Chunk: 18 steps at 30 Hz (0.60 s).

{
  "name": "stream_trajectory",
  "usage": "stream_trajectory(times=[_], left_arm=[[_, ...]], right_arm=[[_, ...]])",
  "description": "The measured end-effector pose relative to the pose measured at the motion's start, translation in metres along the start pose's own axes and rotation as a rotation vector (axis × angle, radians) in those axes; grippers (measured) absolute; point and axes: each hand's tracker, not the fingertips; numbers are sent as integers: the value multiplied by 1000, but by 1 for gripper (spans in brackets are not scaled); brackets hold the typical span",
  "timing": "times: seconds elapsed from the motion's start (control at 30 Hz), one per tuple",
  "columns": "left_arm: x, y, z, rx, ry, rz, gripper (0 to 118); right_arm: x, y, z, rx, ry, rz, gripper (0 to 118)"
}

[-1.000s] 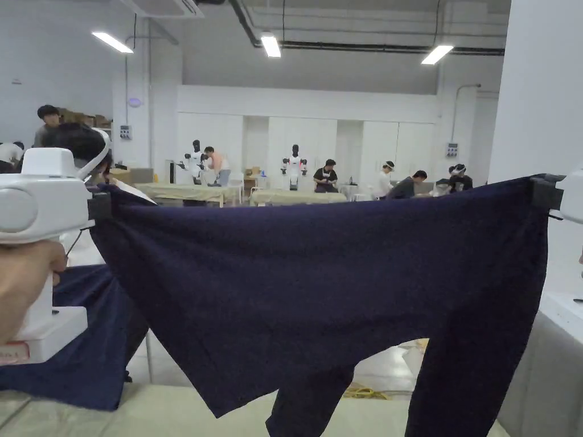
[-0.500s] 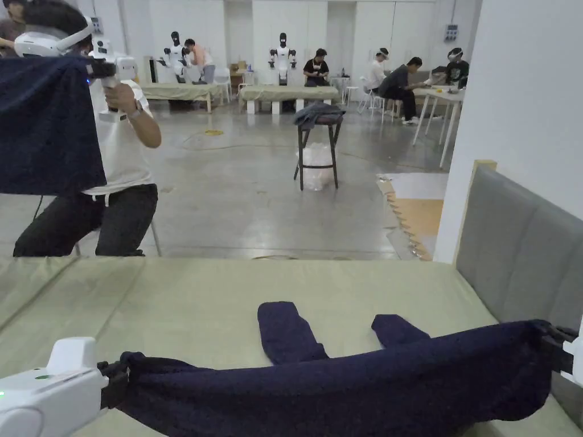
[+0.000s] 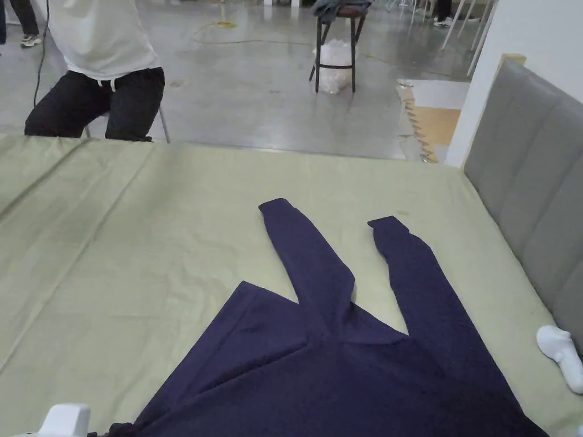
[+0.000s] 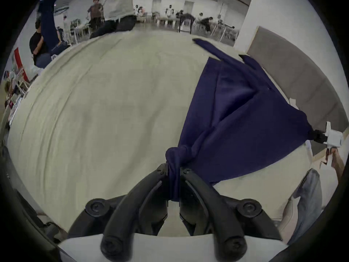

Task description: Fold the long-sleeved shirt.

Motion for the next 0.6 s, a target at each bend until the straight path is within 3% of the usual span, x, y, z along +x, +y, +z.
stream_trajectory(times=[0.1,0.3,0.33,0.37,0.4,0.43,0.47,0.5,0.53,0.6], left_arm=[[-9,-3,-5,-11,-15,77,15],[-4,0,-4,-3,-1,54,15],[-5,0,-3,-2,-3,49,17],[-6,-1,-1,6,-6,53,25],[-6,-2,0,13,-9,62,42],[-6,-1,2,16,-1,72,75],[-7,-2,4,20,23,77,95],[-9,-2,8,30,47,79,107],[0,-2,21,37,55,77,111],[2,0,39,120,58,86,110]], right_arm=[[1,-8,-12,-40,11,20,1],[0,-14,-22,-51,11,-4,3],[1,-15,-22,-50,13,-9,8],[1,-14,-18,-43,14,-12,24],[2,-15,-16,-40,13,-16,52],[3,-15,-13,-44,-6,-16,94],[4,-16,-9,-49,-49,3,116],[3,-16,-3,-40,-53,1,118],[4,-16,5,-23,-50,7,117],[-3,-14,31,65,-53,-11,117]])
